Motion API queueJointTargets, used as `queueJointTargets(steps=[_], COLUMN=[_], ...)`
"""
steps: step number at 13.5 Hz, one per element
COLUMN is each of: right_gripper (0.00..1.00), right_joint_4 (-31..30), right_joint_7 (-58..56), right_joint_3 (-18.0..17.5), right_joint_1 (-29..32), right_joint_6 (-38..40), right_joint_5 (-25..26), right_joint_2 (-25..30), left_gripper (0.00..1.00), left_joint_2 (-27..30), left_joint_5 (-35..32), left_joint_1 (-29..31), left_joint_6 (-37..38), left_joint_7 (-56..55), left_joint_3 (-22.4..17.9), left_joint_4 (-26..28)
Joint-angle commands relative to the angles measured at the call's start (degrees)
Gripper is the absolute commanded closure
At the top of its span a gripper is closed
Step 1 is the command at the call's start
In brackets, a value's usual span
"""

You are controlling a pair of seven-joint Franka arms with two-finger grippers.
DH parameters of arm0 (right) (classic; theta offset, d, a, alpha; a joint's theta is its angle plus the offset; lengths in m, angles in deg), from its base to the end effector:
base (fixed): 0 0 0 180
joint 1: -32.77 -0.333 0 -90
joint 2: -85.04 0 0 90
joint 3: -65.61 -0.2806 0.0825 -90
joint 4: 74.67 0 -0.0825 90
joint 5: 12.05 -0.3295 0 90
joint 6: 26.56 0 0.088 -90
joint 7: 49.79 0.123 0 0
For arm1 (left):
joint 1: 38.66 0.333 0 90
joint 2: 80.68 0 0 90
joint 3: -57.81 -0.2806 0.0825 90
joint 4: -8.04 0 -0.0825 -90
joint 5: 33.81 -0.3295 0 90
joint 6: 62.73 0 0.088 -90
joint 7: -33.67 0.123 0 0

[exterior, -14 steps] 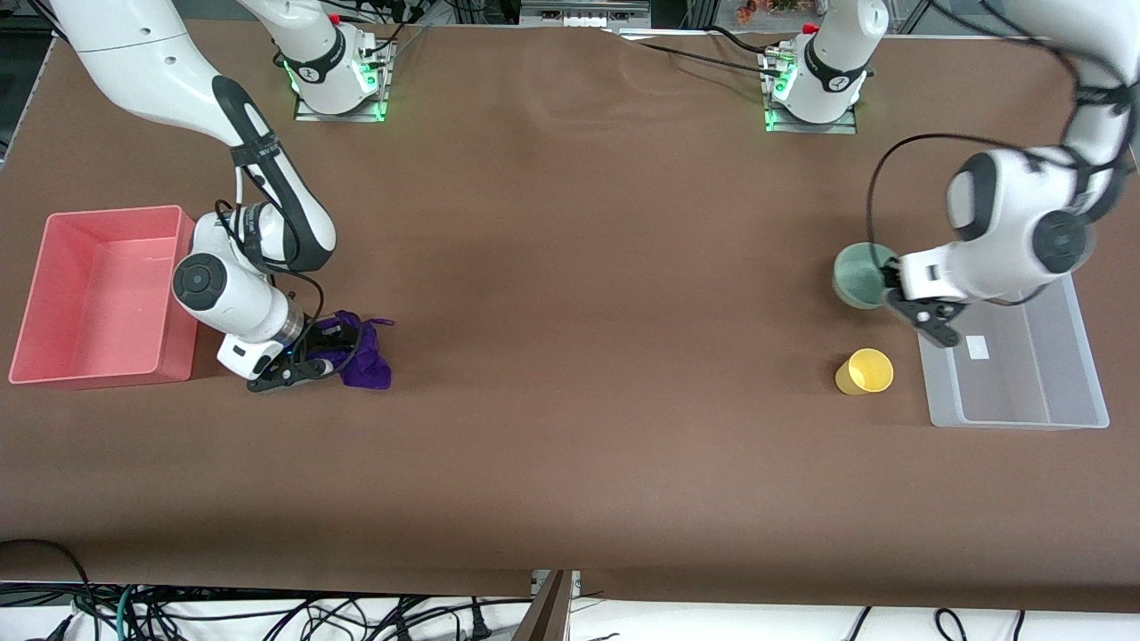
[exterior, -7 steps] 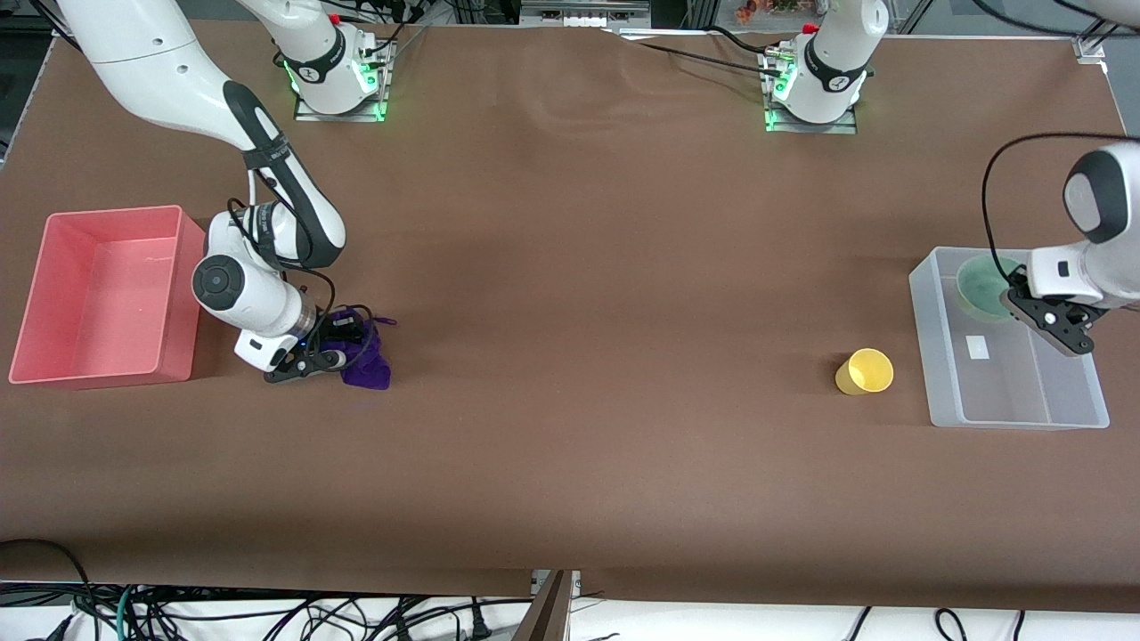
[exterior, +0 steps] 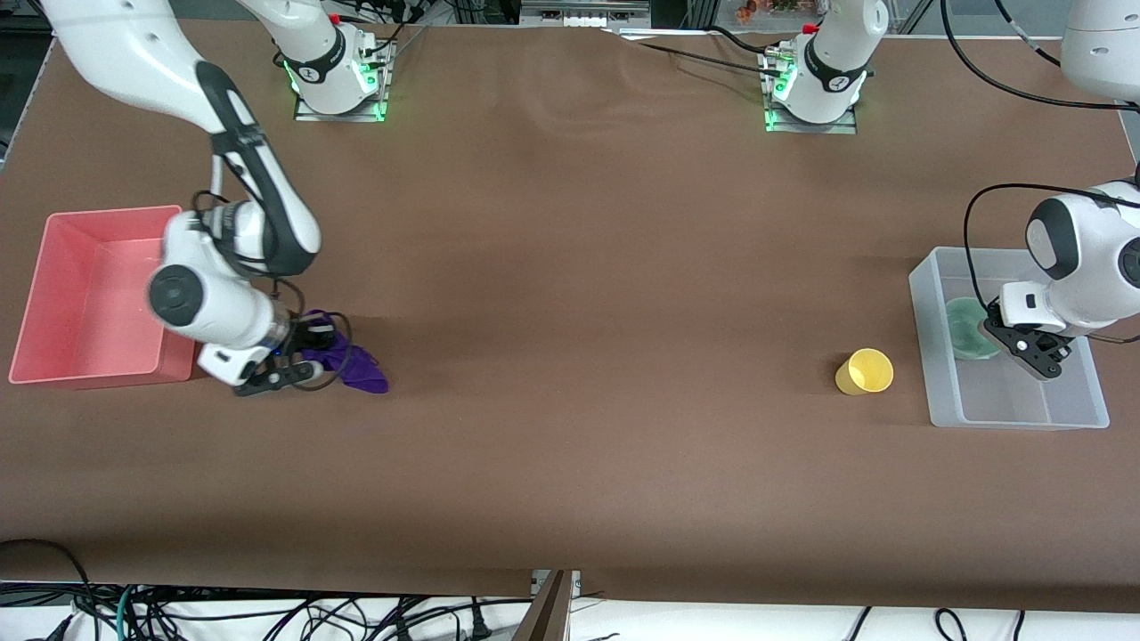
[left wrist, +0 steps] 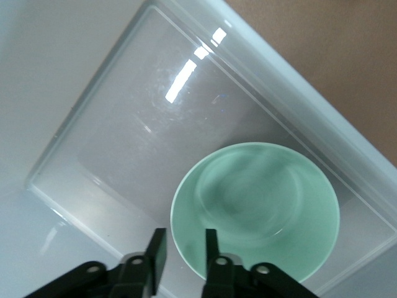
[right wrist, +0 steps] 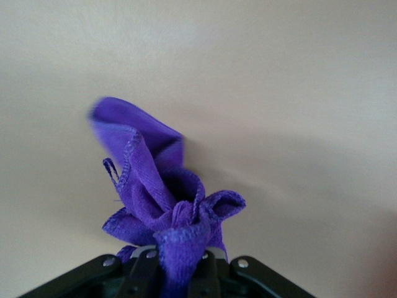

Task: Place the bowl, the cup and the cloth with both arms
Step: 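Place the bowl in the clear bin while the right gripper carries the cloth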

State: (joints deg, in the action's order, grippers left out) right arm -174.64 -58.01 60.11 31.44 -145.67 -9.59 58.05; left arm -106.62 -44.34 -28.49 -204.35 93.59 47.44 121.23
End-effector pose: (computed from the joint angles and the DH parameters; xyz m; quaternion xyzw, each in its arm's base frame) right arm 0.5809 0.0630 0.2806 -0.9881 -0.1386 0.0672 0.0049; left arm 0.5333 0.1983 0.2391 -0.9067 0.4097 0.0456 0.0894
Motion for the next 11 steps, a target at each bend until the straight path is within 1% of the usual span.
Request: queueJointTargets(steps=[1, 2, 3, 4, 5, 6, 7, 8, 9, 11], right_gripper=[1.00, 1.00, 1.00, 1.00, 1.00, 1.00, 1.00, 1.00, 1.00, 1.00], right_joint_4=[13.1, 17.3, 20.7, 22.8, 23.1, 22.4, 21.6, 21.1, 20.7, 18.2], right_joint_7=[-8.5, -14.1, -19.9, -25.7, -30.1, -33.2, -36.3, -39.7, -41.6, -42.2], right_joint_3=[4.7, 7.9, 11.6, 15.9, 20.1, 24.0, 27.1, 29.4, 31.0, 31.8], right_joint_1=[0.8, 0.8, 0.8, 0.8, 0.8, 0.8, 0.9, 1.0, 1.4, 2.3], right_joint_6=[21.3, 28.2, 33.8, 37.8, 39.0, 39.1, 38.9, 38.6, 38.2, 35.4], right_joint_5=[-0.3, -0.4, -0.3, -0.2, -0.3, -0.4, -0.2, -0.1, 0.0, 0.0], right_joint_2=[2.4, 2.6, 2.6, 2.6, 2.6, 2.6, 2.2, 1.9, 1.3, 1.0], left_gripper=[0.00, 0.00, 0.00, 0.00, 0.00, 0.00, 0.00, 0.00, 0.00, 0.00], left_joint_2=[6.7, 9.4, 11.3, 12.0, 12.0, 11.9, 11.3, 9.6, 7.2, 3.7], left_joint_5=[-0.5, 0.1, 2.6, 6.8, 10.7, 13.0, 15.0, 15.9, 17.1, 17.6], left_joint_1=[-0.3, -0.3, -0.3, -0.4, -1.1, -2.2, -3.2, -3.6, -4.1, -4.6], left_joint_6=[7.2, 10.8, 15.9, 22.2, 27.1, 28.1, 28.1, 26.8, 23.0, 11.9], left_joint_7=[-0.7, -0.9, -2.3, -5.3, -9.2, -13.3, -18.6, -22.3, -24.0, -23.7], left_joint_3=[1.0, 2.5, 4.1, 5.3, 6.2, 7.0, 8.3, 9.7, 10.5, 10.5], left_joint_4=[-1.0, -2.2, -3.6, -5.9, -7.6, -8.0, -7.9, -7.6, -6.9, -5.4])
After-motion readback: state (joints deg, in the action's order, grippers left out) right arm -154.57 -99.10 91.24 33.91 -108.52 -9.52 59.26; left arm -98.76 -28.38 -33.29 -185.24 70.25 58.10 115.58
